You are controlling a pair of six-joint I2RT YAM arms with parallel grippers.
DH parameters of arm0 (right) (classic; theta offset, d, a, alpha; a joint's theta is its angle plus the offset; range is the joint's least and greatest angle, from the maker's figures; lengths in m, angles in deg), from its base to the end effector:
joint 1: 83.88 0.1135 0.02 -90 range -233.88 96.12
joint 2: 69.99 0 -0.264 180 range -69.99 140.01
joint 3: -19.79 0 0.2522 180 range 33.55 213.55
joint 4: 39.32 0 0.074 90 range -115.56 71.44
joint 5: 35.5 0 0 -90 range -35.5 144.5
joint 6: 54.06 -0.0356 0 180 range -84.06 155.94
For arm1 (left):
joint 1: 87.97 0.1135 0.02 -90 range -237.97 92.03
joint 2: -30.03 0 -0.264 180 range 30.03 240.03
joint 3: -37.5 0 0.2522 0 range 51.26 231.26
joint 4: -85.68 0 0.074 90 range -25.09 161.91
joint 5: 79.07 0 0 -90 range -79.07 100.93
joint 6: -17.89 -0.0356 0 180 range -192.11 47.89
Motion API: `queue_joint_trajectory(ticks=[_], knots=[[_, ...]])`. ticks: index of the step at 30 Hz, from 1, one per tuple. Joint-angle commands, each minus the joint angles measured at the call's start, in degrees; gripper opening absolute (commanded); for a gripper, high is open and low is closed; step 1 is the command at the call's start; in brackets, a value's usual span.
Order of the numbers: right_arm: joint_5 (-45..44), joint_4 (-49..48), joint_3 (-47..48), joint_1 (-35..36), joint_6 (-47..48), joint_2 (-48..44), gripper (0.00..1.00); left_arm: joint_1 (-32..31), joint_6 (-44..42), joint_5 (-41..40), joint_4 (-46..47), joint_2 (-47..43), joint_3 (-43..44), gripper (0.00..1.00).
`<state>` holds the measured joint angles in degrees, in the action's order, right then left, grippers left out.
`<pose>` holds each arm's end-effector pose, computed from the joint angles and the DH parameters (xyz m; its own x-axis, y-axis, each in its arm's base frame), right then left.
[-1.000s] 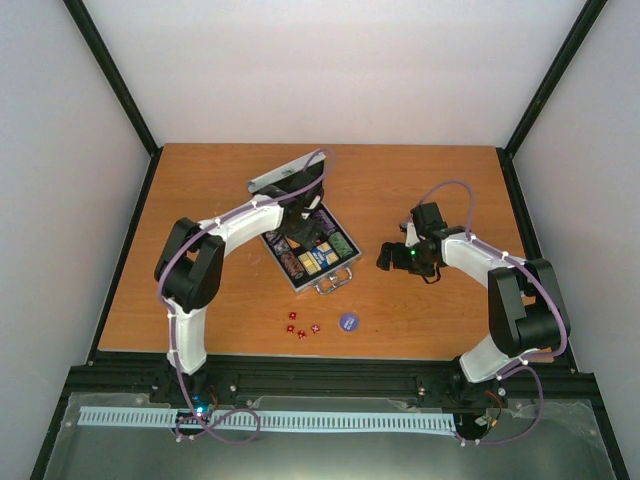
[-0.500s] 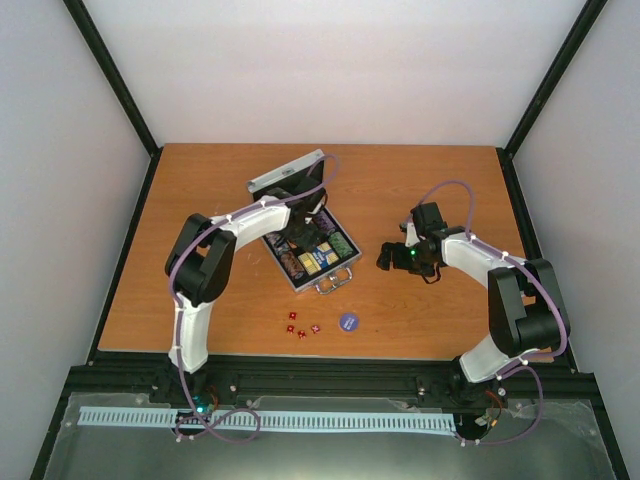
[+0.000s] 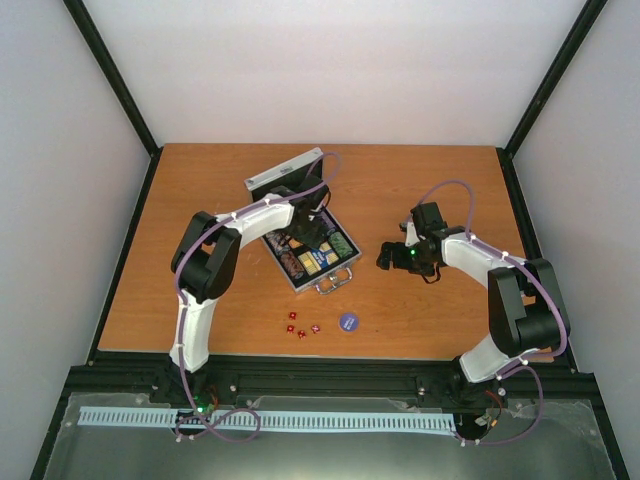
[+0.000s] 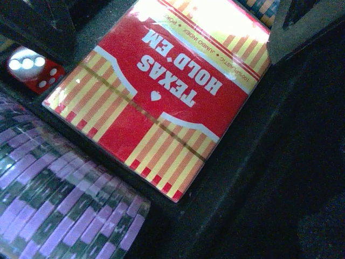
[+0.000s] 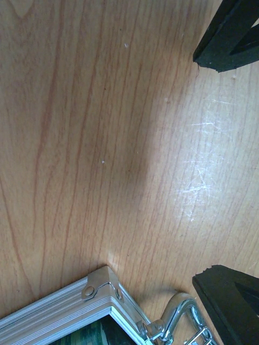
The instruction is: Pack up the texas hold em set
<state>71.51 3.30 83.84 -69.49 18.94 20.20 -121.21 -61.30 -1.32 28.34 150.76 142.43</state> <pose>0.2748 0.0813 0.1657 -0.9629 0.0416 -0.2667 -0.0615 0.9283 0.3667 0.3631 -0.2289 0.1676 -0.8770 0.3557 -0.3230 0.3255 0.9344 0.1451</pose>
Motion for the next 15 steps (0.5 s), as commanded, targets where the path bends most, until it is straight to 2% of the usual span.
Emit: queue_joint_trajectory(ticks=[1, 10, 15], knots=[[0.0, -0.9, -0.7, -0.4, 0.0, 0.4, 1.0, -0.2, 2.0, 0.5, 0.9, 0.2, 1.5, 1.0], [0.2, -0.9, -0.8, -0.4, 0.0, 0.1, 1.0, -0.2, 1.7, -1.9, 0.3, -1.0, 0.3, 1.0], [1.2, -1.3, -1.1, -0.4, 0.2, -0.8, 1.0, -0.2, 1.1, -5.9, -0.6, -2.3, 0.1, 1.0]])
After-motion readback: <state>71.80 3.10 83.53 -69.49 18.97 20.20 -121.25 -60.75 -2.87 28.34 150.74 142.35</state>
